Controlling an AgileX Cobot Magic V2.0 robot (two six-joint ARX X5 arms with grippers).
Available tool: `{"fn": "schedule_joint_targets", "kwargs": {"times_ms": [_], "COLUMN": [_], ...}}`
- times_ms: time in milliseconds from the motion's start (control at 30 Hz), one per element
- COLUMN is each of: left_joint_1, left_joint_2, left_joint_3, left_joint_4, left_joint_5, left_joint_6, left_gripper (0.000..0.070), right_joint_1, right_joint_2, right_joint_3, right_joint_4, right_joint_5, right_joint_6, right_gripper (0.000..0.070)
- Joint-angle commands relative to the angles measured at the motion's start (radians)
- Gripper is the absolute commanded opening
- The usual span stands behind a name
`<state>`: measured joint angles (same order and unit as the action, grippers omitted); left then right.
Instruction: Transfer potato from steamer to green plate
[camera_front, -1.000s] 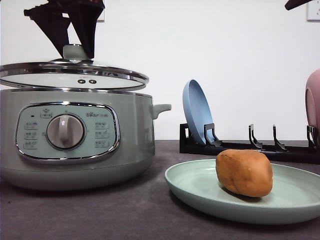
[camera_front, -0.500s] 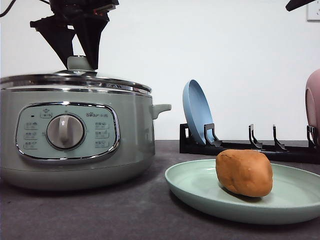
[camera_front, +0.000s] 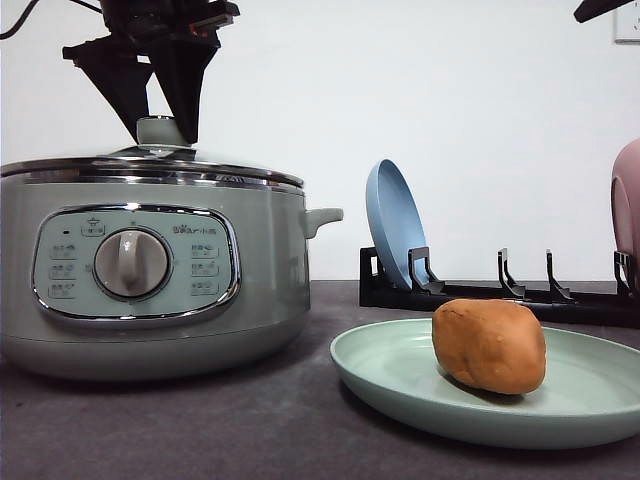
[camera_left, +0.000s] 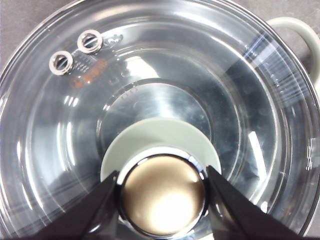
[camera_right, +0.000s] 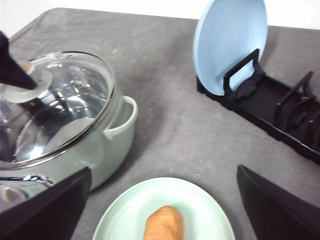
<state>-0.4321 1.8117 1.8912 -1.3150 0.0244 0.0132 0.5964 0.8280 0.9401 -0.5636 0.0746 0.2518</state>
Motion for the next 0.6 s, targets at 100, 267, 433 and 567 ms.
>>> {"fn": "schedule_joint_targets", "kwargs": {"times_ms": [100,267,433,567], "left_joint_1": [-0.013,-0.018,-0.022,-0.022], "left_joint_2": [0.037,0.052,0.049,0.030], "left_joint_3": [0.032,0.032,0.032,0.032], "left_joint_4": [0.018,0.003,-0.005,-0.003], "left_joint_5": [0.002,0.002,0.002,0.002], "left_joint_6": [0.006,0.005,-0.003,-0.003], "left_gripper": [0.0000,0.0000,0.0186,0.0433], "right_joint_1": [0.007,0.007,0.007,0.007], "right_joint_2": [0.006,0.006,0.006,0.006], "right_joint_3": [0.019,0.019,0.019,0.019], "right_joint_4": [0.007,0.000,-0.007,-0.012], "right_joint_5": [0.005,0.005,0.004,0.004], "right_joint_6": [-0.017,-0.017,-0.025,-0.029], "right_gripper": [0.0589,0.0589,0.0589,0.0589]}}
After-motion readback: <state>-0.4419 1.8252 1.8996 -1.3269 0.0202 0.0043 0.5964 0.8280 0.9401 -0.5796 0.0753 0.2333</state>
